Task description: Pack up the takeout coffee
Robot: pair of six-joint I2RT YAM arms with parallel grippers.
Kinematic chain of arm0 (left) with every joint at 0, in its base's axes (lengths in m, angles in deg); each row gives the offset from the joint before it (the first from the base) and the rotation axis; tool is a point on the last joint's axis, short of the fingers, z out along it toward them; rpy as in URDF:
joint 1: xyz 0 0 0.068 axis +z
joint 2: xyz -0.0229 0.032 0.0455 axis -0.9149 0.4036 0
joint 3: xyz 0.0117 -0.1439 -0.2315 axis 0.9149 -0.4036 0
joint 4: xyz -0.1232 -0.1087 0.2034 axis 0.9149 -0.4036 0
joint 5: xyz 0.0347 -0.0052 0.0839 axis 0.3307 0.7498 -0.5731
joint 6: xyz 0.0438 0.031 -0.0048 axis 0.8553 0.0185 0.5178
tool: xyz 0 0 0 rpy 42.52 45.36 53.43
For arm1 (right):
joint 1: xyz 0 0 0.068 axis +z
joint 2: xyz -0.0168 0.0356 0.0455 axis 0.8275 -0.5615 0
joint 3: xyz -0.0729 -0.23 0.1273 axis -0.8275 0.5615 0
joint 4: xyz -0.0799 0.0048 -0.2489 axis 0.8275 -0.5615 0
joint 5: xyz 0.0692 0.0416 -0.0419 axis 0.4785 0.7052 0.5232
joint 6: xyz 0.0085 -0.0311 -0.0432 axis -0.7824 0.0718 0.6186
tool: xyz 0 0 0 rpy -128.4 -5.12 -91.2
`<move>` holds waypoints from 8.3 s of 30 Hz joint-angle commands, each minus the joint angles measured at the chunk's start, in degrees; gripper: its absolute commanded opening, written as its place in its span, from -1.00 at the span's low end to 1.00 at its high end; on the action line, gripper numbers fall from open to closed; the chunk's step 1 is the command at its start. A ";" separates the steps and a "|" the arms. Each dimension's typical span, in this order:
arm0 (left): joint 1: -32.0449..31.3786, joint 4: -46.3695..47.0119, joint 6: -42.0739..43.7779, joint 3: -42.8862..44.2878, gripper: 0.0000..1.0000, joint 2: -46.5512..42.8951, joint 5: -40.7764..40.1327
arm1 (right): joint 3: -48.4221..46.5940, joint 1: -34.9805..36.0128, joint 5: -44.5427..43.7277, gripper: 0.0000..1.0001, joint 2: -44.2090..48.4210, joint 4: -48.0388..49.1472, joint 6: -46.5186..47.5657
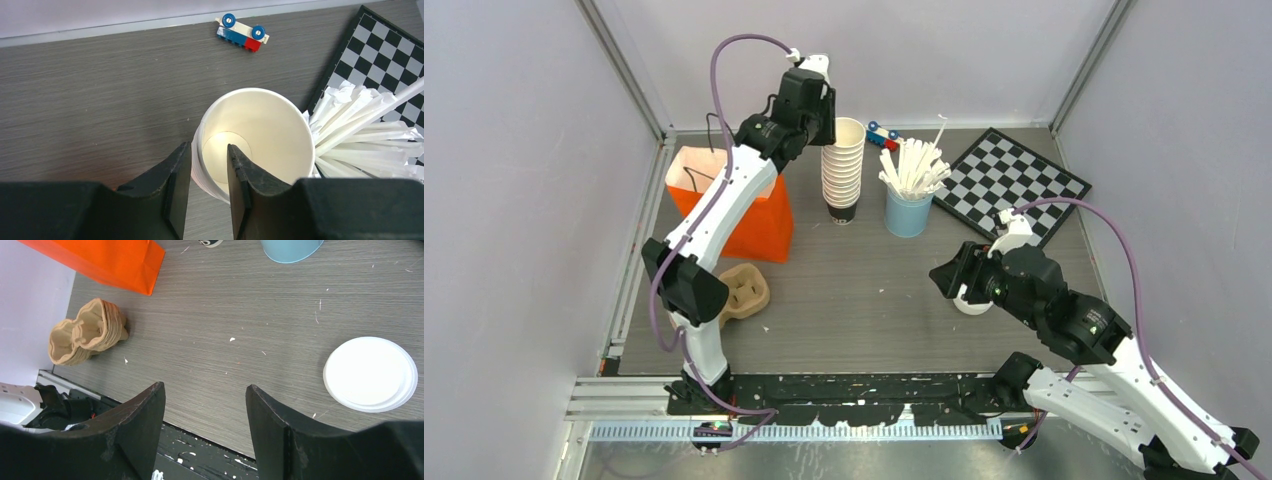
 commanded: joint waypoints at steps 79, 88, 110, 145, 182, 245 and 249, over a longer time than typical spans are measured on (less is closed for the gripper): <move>14.51 1.98 -15.21 3.14 -1.00 -1.37 26.17 | -31.40 -9.94 4.51 0.55 -44.80 37.69 7.17; 17.31 3.04 -19.47 3.22 -1.00 -1.17 31.47 | -37.83 -14.16 9.98 0.49 -58.12 44.31 1.65; 19.08 5.42 -22.28 2.06 -1.00 -0.31 35.09 | -42.68 -14.22 16.12 0.40 -68.28 50.06 -6.54; 20.16 5.08 -25.01 1.96 -1.00 -0.61 36.59 | -49.46 -13.63 18.14 0.35 -71.99 38.95 -3.73; 24.12 10.05 -30.30 -3.70 -1.00 -3.27 39.68 | -48.50 -12.45 20.50 0.53 -70.32 44.37 -8.74; 24.41 14.80 -31.77 2.12 -1.00 -4.53 42.13 | -51.24 -12.09 17.26 0.38 -72.37 35.35 -6.40; 24.41 14.47 -30.00 2.07 -1.00 -6.24 40.88 | -52.96 -12.16 17.69 0.38 -71.52 33.78 -5.03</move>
